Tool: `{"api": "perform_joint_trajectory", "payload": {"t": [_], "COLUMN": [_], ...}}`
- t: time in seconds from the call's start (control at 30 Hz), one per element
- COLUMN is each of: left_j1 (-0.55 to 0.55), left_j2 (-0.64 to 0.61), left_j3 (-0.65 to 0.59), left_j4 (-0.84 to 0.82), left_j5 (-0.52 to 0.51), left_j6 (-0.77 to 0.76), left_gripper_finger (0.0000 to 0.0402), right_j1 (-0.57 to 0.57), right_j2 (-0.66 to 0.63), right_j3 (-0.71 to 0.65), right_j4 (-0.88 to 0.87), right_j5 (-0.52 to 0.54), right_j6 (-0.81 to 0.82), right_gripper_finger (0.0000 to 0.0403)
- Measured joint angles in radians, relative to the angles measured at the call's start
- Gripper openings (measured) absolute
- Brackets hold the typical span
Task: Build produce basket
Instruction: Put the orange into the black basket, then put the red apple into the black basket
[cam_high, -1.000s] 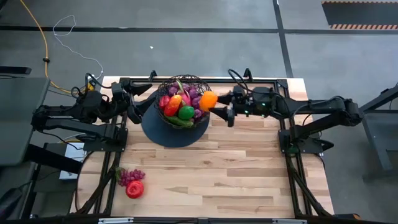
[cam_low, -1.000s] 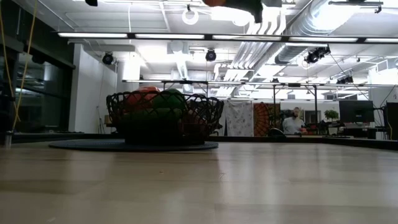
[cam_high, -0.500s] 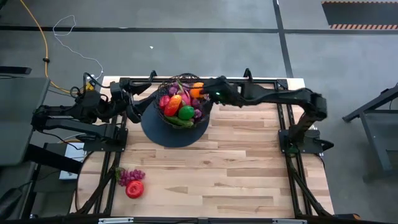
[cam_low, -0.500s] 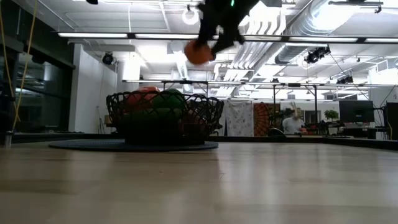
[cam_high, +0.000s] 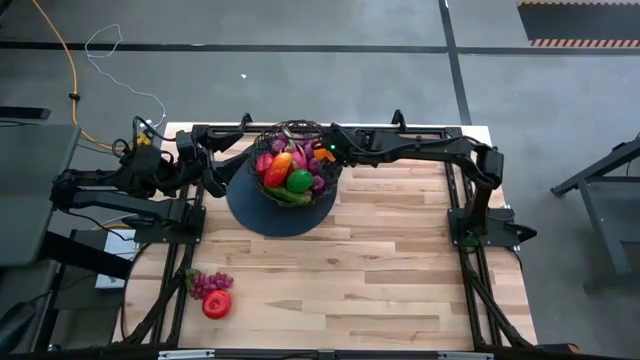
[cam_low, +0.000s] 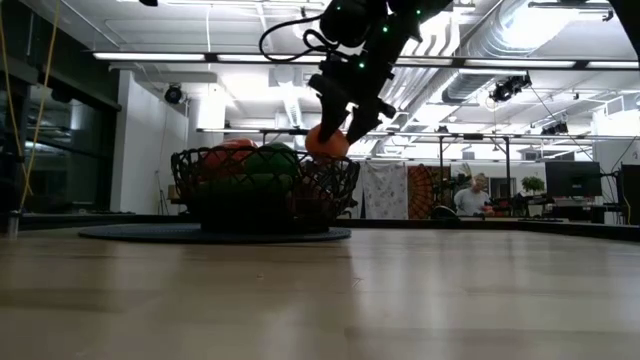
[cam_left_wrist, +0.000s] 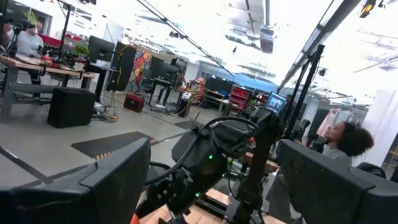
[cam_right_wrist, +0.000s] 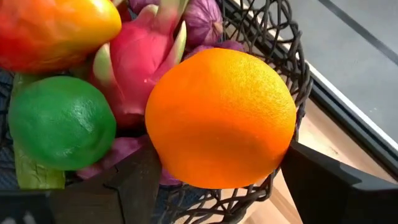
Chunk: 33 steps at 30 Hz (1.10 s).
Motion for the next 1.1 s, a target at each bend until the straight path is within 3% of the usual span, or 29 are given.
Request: {"api": "perform_joint_trajectory", "payload": {"t": [0.17,0.5,0.7,0.87,1.1], "left_j1": [0.000,0.000,0.000,0.000,0.000], "left_j2": [0.000,0.000,0.000,0.000,0.000], "left_j3": [0.000,0.000,0.000,0.000,0.000], "left_j4": [0.000,0.000,0.000,0.000,0.000], "left_j5": [0.000,0.000,0.000,0.000,0.000], "left_j6": [0.000,0.000,0.000,0.000,0.000], "left_gripper_finger": [0.0339,0.0339,0.0339,0.0339,0.0339], "right_j1": [0.000,0.000,0.000,0.000,0.001], "right_j2": [0.003,0.003,0.005,0.005,-0.010], "right_j3": [0.000,0.000,0.000,0.000,0.050], "right_j4": [-0.001,-0.022,-0.022,-0.022,-0.148], "right_j5": [0.044,0.031,0.006,0.073,0.051], "right_j6": [0.002,-0.081,-0.081,-0.095,-0.160], "right_gripper_finger": [0.0282,0.0285,0.0335,0.0390,0.0392]}}
